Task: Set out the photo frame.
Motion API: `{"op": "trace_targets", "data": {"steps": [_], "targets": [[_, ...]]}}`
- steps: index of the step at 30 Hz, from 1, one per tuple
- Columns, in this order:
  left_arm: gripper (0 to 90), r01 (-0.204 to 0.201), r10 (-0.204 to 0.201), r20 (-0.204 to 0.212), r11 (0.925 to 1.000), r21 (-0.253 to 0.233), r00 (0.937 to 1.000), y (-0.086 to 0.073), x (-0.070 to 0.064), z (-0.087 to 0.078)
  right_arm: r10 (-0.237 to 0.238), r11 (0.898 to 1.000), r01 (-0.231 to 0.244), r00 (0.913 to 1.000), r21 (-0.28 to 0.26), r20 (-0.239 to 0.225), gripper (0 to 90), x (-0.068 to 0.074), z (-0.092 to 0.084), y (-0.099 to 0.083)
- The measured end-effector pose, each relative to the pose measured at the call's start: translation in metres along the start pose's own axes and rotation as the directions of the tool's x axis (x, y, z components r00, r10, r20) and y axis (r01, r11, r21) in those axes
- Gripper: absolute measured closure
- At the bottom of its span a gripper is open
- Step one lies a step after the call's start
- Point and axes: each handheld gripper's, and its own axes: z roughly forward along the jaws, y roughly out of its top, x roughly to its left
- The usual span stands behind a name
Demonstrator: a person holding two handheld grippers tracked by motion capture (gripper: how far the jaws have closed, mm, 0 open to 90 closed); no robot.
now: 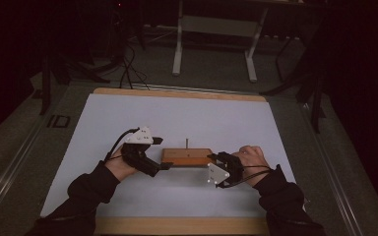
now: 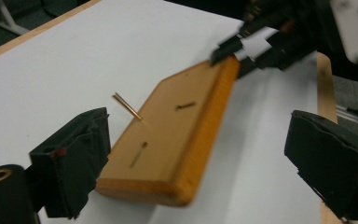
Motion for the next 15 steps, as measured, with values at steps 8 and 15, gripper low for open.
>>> {"op": "trace_targets", "data": {"steps": [8, 15], "targets": [[7.2, -0.03, 0.03, -0.008, 0.9995, 0.013, 0.9995, -0.017, -0.01, -0.004, 0.07, 0.997, -0.073, 0.9901, -0.02, -0.121, 70.1, -0.032, 0.004, -0.004], [7.2, -0.025, 0.024, -0.033, 0.9992, -0.032, 0.9992, -0.036, -0.017, -0.004, 0.105, 0.994, -0.11, 0.973, -0.017, -0.206, 70.0, -0.052, 0.007, -0.008]]}}
